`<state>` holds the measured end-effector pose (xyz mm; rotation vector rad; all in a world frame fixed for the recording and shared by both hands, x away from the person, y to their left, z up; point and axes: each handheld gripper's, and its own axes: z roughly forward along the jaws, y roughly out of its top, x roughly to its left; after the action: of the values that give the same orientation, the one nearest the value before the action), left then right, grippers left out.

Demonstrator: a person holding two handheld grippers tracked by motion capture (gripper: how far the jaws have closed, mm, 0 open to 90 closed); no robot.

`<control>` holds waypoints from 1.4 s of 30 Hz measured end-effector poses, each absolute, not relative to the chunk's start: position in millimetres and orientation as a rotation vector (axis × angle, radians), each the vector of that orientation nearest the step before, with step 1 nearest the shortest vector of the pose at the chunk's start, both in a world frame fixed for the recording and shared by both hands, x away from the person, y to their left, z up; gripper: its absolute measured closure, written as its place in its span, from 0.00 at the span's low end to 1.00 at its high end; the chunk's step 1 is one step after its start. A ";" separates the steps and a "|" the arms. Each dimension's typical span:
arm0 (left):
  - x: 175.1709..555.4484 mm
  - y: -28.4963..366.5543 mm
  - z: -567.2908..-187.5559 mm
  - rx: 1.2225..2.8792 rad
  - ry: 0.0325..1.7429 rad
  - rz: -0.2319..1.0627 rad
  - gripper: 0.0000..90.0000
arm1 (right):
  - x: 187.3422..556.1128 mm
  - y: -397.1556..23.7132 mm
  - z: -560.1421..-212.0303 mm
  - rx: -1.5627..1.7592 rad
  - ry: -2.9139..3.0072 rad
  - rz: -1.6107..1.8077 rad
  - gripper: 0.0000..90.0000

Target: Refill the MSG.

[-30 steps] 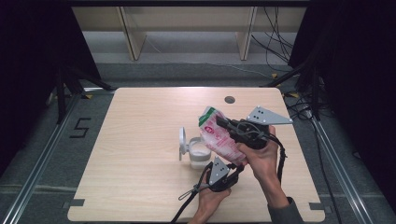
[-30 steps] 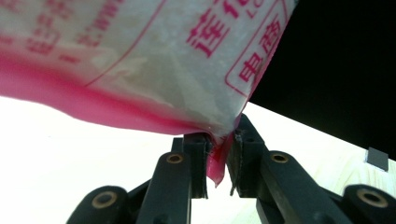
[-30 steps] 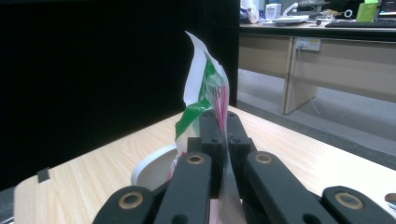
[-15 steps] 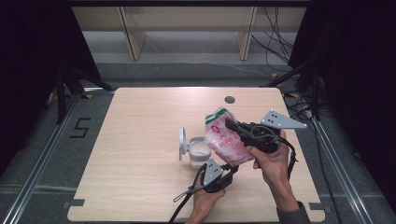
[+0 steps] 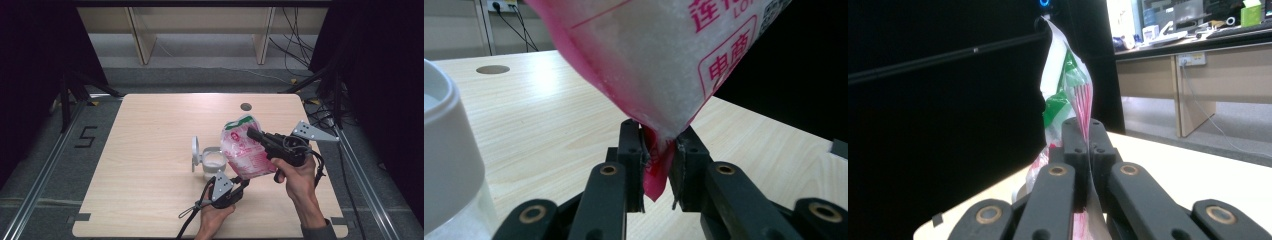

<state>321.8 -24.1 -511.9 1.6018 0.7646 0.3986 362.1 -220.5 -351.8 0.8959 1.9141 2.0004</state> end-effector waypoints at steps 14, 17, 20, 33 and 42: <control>318.9 -17.7 -505.6 1.713 0.743 0.363 0.70 | 360.7 -227.0 -358.2 0.953 1.858 2.062 1.00; 319.4 -19.3 -506.1 1.750 0.741 0.347 0.60 | 361.7 -232.8 -360.3 0.983 1.839 2.050 1.00; 318.1 -18.0 -505.0 1.751 0.742 0.339 0.56 | 362.0 -236.8 -360.9 0.988 1.832 2.035 1.00; 302.1 16.8 -492.5 1.753 0.741 0.394 0.49 | 364.3 -245.2 -384.1 1.051 1.862 1.976 1.00; 300.8 31.0 -492.4 1.746 0.761 0.426 0.49 | 370.8 -252.9 -408.4 1.135 1.881 1.972 1.00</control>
<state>300.8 31.0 -492.4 1.7461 0.7615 0.4265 370.8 -252.9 -408.4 1.1350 1.8815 1.9719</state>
